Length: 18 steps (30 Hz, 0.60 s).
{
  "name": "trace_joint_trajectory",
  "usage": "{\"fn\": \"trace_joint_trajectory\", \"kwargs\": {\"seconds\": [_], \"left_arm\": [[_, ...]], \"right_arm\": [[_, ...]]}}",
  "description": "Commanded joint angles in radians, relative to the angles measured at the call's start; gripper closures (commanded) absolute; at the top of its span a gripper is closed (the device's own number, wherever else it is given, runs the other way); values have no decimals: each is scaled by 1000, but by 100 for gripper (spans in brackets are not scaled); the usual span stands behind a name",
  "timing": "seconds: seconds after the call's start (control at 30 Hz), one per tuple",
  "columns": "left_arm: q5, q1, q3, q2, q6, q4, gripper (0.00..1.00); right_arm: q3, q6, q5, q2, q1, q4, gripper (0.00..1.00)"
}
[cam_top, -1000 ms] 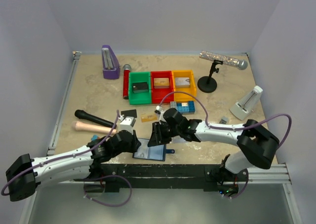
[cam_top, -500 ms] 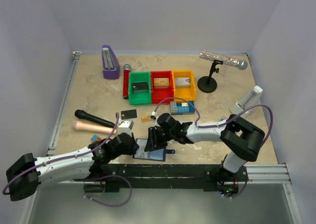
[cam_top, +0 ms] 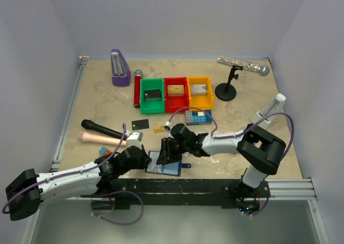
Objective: Take the credit cards out of the card holder
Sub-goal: Remove the credit card from the card holder.
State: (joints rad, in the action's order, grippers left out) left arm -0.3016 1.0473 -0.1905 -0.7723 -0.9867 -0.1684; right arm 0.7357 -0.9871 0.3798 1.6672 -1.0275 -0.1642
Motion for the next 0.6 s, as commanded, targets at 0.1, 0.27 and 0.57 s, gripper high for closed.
{"fn": "trace_joint_trajectory", "kwargs": {"seconds": [0.1,0.27,0.57], "left_arm": [[-36,-3,13,21,-33,-77,100],[-47,-3,8,36,-46,-98,100],[-51,-3,10,41,-55,-115,100]], "right_arm": [[-12,-47,-30,12,-3,-49,62],[-18,-61,-32,19,-3,-54,62],[-25,-68,-53,16,-3,-28,61]]}}
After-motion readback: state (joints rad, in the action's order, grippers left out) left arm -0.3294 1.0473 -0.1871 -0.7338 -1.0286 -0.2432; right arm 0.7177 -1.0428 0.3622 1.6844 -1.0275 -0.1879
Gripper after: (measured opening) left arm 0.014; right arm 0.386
